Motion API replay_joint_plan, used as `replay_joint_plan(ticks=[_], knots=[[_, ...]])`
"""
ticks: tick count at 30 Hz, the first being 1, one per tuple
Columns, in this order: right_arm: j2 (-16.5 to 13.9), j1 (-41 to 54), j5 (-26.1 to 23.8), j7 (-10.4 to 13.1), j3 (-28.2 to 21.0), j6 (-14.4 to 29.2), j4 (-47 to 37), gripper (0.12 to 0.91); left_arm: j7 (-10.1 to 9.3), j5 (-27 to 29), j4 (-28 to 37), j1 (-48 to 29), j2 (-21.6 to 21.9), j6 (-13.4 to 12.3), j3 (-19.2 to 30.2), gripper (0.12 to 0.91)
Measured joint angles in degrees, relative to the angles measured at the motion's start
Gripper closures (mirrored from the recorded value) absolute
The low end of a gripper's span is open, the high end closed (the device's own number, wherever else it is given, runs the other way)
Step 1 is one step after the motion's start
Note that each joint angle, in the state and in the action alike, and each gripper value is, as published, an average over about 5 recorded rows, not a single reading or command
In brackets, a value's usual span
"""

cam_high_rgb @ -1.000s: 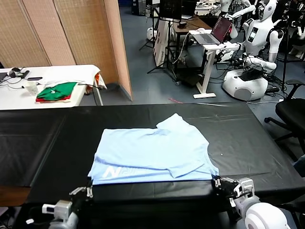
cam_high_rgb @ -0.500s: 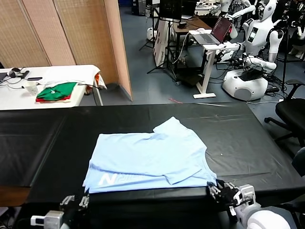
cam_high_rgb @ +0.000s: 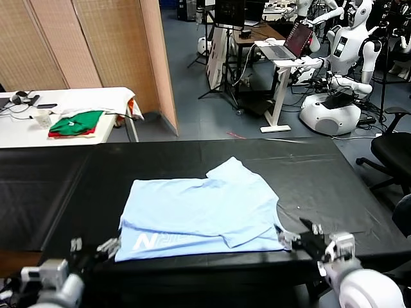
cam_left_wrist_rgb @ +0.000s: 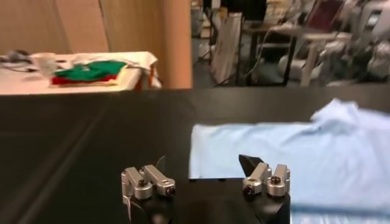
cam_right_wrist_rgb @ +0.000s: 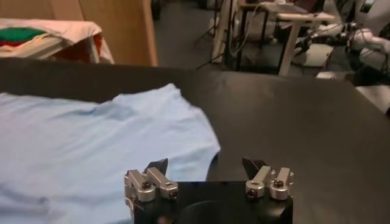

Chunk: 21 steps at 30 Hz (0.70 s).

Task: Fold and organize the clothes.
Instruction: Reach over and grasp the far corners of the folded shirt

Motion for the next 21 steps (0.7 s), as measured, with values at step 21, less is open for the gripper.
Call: replay_joint_plan(ticks=[21], knots=[[6.0, 29.4, -1.8, -2.3, -19.4, 1.4, -29.3, 0.118, -0.11, -11.7, 31.2, -34.7, 7.5, 5.0, 16.9, 0.123]])
